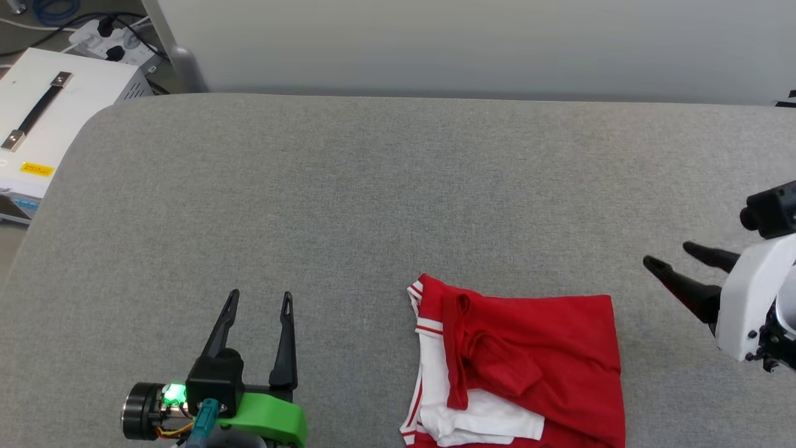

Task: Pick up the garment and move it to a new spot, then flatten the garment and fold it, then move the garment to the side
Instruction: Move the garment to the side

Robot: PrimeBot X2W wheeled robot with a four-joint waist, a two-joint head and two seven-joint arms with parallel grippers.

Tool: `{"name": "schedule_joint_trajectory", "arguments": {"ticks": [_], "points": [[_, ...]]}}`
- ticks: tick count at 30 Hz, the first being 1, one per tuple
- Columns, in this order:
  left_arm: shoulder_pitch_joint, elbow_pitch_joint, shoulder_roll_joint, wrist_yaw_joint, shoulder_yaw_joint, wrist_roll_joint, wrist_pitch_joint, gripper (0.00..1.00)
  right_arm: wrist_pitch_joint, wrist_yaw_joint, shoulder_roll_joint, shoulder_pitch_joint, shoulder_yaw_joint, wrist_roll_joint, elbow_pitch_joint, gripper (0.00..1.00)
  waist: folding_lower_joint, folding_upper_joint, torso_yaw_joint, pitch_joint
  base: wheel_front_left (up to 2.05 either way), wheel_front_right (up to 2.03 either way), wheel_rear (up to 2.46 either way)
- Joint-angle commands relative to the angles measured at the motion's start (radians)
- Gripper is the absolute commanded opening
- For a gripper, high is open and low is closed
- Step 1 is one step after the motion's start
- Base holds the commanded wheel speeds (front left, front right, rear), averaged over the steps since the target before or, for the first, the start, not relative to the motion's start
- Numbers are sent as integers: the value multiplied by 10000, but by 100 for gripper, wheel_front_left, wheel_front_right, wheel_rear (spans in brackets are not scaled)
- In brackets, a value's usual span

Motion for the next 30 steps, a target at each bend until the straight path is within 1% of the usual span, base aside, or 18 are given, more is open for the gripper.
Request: {"name": "schedule_joint_trajectory", "arguments": {"ticks": [1, 2, 6, 11, 15, 23, 26, 30], "points": [[-216, -37, -59, -19, -1, 19, -59, 100, 508, -6, -172, -8, 141, 324, 0, 100, 0, 0, 40, 66, 0, 0, 0], [-243, -35, -63, -21, -2, 20, -59, 100, 875, -6, -274, 24, 257, 561, 26, 100, 0, 0, 53, 102, 0, 0, 0], [-361, -15, -78, -58, -43, 23, -59, 100, 1728, -6, -364, 201, 623, 1108, 372, 100, 0, 0, 147, 237, 0, 0, 0], [-482, -25, -92, -95, -77, 30, -59, 100, 2111, -6, -342, 350, 1376, 1220, 799, 100, 0, 0, 242, 451, 0, 0, 0], [-590, -39, -86, -130, -79, 45, -59, 100, 2005, -6, -63, 346, 1969, 1420, 1329, 100, 0, 0, 306, 671, 0, 0, 0], [-809, -45, -84, -179, -144, 88, -59, 100, 1225, -6, 550, 119, 3126, 1699, 2571, 100, 0, 0, 392, 1090, 0, 0, 0], [-864, -35, -94, -186, -184, 91, -59, 100, 1082, -6, 514, 126, 3663, 1670, 2918, 100, 0, 0, 436, 1157, 0, 0, 0], [-886, -9, -110, -162, -183, 59, -59, 100, 682, -6, 435, 55, 4052, 1927, 3146, 100, 0, 0, 446, 1192, 0, 0, 0]]}}
